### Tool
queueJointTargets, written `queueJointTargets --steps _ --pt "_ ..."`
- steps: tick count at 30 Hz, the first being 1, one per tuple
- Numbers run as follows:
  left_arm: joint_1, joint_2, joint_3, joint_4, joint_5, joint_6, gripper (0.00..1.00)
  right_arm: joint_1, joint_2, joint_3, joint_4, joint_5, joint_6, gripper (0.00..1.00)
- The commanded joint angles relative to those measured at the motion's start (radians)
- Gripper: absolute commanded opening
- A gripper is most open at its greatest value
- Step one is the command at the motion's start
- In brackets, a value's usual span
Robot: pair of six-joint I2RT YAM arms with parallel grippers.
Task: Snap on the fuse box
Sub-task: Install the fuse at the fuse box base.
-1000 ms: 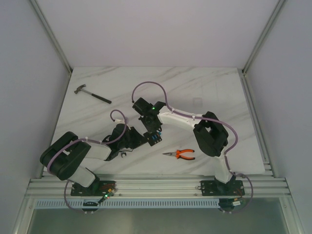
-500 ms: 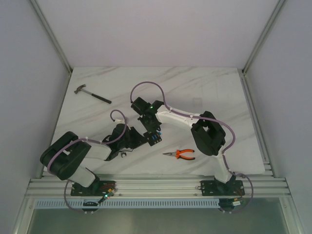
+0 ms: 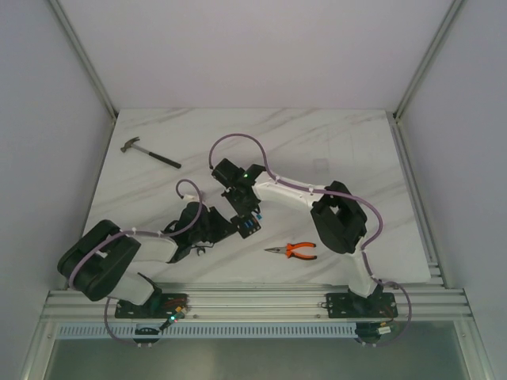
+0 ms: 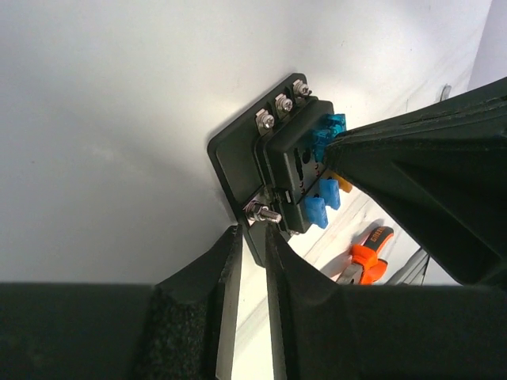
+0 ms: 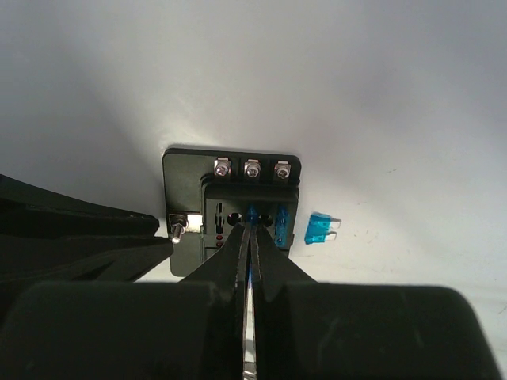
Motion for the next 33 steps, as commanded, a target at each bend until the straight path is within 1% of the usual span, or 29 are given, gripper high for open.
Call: queueJointTargets --steps 1,3,4,8,12,16,21,27,33 --pt "0.003 -0.061 -0.021 -0.061 -0.036 0.018 0.28 0.018 -0.02 -0.029 0.01 -0.065 0.016 0.0" --pt "0.003 -0.103 -0.021 -0.093 -0.05 0.026 0.28 0.018 -0.035 -0.025 0.014 -0.07 0.018 0.0" --pt "0.003 -0.118 -0.02 -0.111 -0.058 0.029 0.29 0.02 -0.043 -0.022 0.015 -0.069 0.02 0.02" --pt "0.003 -0.193 -0.018 -0.191 -0.098 0.05 0.34 0.019 -0.099 -0.02 0.027 -0.06 0.02 0.14" --pt "0.004 -0.255 0.002 -0.268 -0.134 0.082 0.45 0.005 -0.156 -0.038 0.029 -0.002 0.028 0.25" --pt "0.012 -0.286 0.03 -0.321 -0.157 0.129 0.55 -0.034 -0.172 -0.089 0.029 0.045 0.05 0.32" --pt "0.044 -0.282 0.06 -0.357 -0.153 0.173 0.64 -0.065 -0.149 -0.142 0.036 0.102 0.064 0.41" --pt "0.061 -0.237 0.1 -0.37 -0.131 0.198 0.76 -0.081 -0.12 -0.205 0.08 0.085 0.067 0.48" --pt "0.064 -0.208 0.128 -0.372 -0.119 0.209 0.87 -0.08 -0.091 -0.245 0.104 0.061 0.062 0.51"
